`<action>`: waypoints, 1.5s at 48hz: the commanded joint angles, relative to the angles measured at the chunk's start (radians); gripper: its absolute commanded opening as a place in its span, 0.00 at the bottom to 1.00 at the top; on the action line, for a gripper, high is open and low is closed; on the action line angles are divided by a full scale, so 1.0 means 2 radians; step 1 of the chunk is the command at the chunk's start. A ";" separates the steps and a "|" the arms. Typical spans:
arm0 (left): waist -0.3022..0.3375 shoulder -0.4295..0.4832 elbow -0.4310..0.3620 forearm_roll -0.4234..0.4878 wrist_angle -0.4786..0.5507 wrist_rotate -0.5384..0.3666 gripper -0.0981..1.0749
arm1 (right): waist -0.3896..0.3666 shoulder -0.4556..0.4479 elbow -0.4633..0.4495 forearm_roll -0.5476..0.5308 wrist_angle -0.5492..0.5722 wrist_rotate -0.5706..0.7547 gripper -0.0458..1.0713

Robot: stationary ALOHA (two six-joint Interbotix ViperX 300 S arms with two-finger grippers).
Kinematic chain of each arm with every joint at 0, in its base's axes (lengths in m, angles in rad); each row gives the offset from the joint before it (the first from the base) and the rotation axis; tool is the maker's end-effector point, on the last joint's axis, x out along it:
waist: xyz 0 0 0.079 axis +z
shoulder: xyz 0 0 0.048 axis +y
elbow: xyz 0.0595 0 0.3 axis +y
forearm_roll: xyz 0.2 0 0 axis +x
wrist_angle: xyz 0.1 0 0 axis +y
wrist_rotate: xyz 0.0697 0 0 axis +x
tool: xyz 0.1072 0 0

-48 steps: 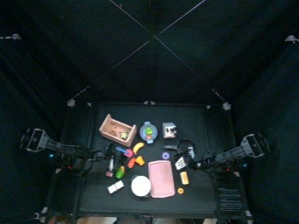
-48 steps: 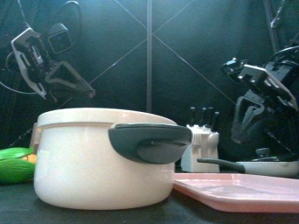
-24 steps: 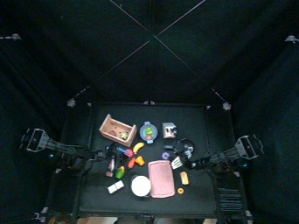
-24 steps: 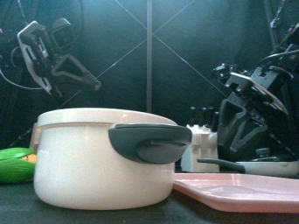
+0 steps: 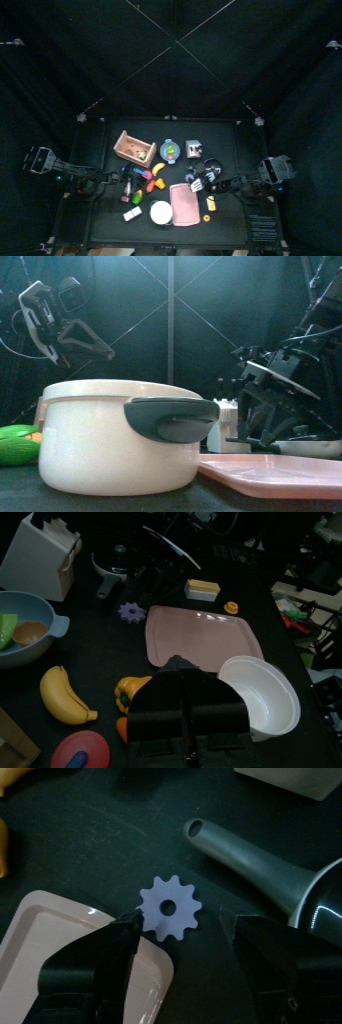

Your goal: Grab purple gear

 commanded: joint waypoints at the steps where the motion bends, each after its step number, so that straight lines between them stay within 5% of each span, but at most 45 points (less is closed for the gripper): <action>1: -0.001 0.000 -0.005 0.000 -0.004 0.001 0.06 | -0.008 -0.001 -0.013 -0.005 -0.008 -0.001 0.89; 41: -0.001 0.000 0.002 -0.002 -0.002 -0.002 0.06 | -0.017 0.057 -0.035 -0.003 -0.021 -0.004 0.88; 72: -0.002 0.000 0.003 -0.002 0.001 -0.002 0.06 | -0.017 0.038 -0.042 -0.008 -0.021 -0.005 0.68</action>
